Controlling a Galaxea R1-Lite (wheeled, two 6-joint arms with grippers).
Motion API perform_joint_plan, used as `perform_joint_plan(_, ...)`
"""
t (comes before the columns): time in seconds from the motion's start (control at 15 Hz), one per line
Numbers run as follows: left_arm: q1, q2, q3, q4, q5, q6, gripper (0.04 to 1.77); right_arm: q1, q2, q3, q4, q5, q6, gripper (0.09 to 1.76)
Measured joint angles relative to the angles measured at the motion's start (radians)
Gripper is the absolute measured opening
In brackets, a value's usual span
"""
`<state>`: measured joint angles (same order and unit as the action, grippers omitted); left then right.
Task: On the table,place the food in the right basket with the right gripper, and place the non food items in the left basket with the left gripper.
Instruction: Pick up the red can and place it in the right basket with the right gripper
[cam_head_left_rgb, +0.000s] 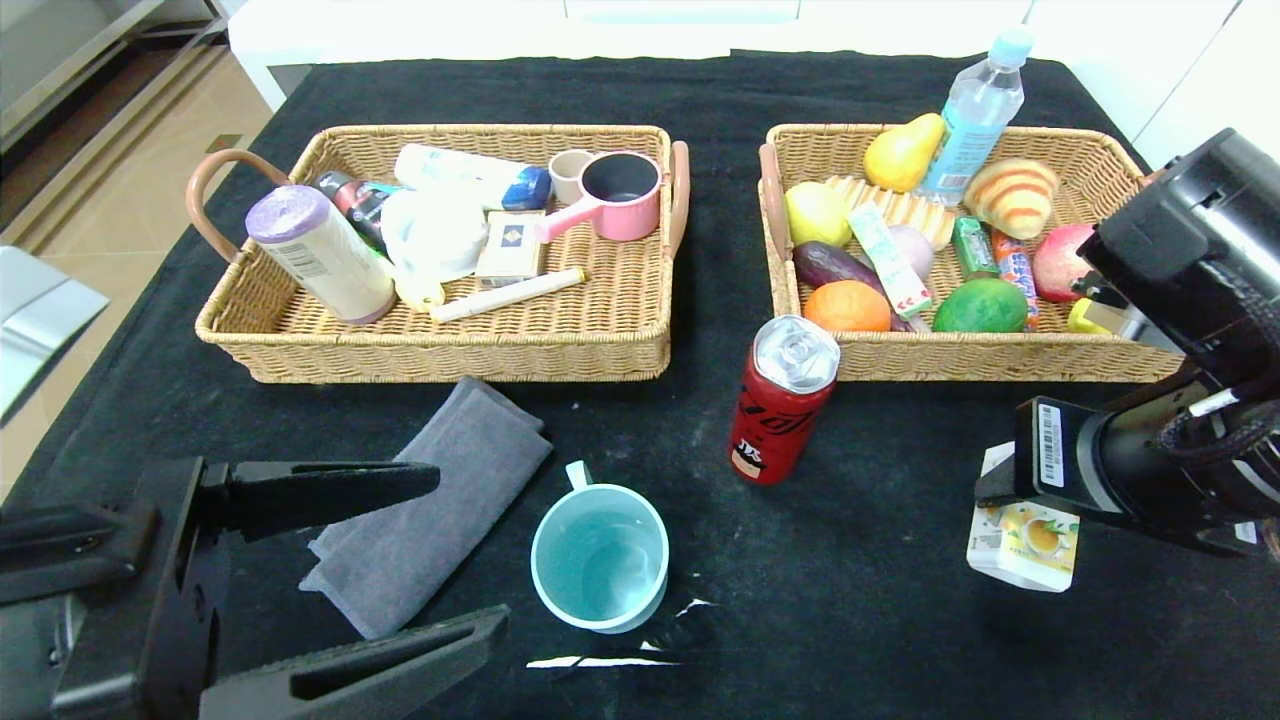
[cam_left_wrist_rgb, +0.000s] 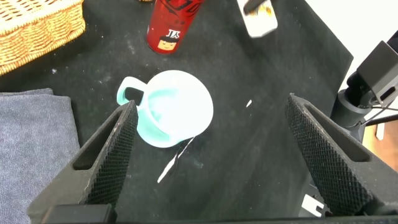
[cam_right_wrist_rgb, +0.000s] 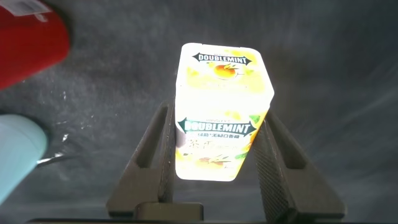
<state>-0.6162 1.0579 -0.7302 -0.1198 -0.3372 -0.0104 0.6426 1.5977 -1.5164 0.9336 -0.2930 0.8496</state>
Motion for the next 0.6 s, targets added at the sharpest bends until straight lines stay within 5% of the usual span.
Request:
perform_joint_plan(0.33, 0.000, -0.006, -0.002, 0.000, 0.000, 0.001, 1.72, 0.012, 0.002, -0.108, -0.025, -0.134, -0.116, 0.81)
perform_joint_plan(0.6, 0.000, -0.005, -0.001, 0.000, 0.000, 0.003, 1.72, -0.010, 0.059, -0.197, -0.190, -0.245, -0.259, 0.81)
